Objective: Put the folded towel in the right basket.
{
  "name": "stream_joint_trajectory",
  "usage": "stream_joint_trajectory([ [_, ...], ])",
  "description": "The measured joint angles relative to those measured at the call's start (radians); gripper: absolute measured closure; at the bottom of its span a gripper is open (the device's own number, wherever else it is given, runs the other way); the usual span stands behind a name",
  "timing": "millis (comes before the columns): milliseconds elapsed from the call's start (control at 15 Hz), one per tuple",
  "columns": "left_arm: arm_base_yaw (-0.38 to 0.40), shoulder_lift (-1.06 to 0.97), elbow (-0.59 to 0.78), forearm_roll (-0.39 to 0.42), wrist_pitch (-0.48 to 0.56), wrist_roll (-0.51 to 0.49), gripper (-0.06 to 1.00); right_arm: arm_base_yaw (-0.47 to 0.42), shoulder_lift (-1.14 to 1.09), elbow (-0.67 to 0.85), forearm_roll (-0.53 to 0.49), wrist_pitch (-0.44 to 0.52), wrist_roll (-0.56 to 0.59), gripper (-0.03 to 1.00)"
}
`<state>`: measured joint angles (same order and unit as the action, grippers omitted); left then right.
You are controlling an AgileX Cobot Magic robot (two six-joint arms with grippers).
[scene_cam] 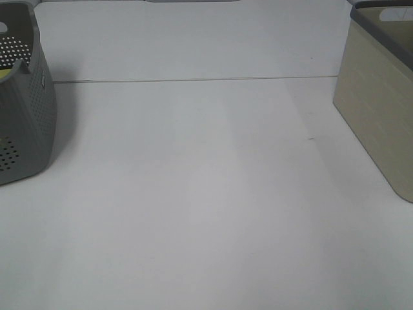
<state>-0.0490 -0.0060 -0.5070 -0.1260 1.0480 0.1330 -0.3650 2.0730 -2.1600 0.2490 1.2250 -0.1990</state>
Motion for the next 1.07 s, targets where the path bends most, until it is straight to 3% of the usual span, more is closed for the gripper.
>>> stream_joint_trajectory([
  [200, 0.000, 0.000, 0.000, 0.000, 0.000, 0.000, -0.02, 0.000, -0.002, 0.000, 0.000, 0.000, 0.008, -0.01],
  [600, 0.000, 0.000, 0.000, 0.001, 0.000, 0.000, -0.01, 0.004, -0.083, 0.001, 0.006, 0.000, 0.008, -0.01],
  [733, 0.000, 0.000, 0.000, 0.001, 0.000, 0.000, -0.01, 0.053, -0.145, 0.044, -0.034, -0.005, 0.036, -0.01],
  [933, 0.000, 0.000, 0.000, 0.001, 0.000, 0.000, -0.01, 0.205, -0.341, 0.276, -0.126, -0.006, 0.087, -0.01],
  [1067, 0.000, 0.000, 0.000, 0.001, 0.000, 0.000, -0.01, 0.252, -0.583, 0.570, -0.152, -0.021, 0.126, -0.01],
])
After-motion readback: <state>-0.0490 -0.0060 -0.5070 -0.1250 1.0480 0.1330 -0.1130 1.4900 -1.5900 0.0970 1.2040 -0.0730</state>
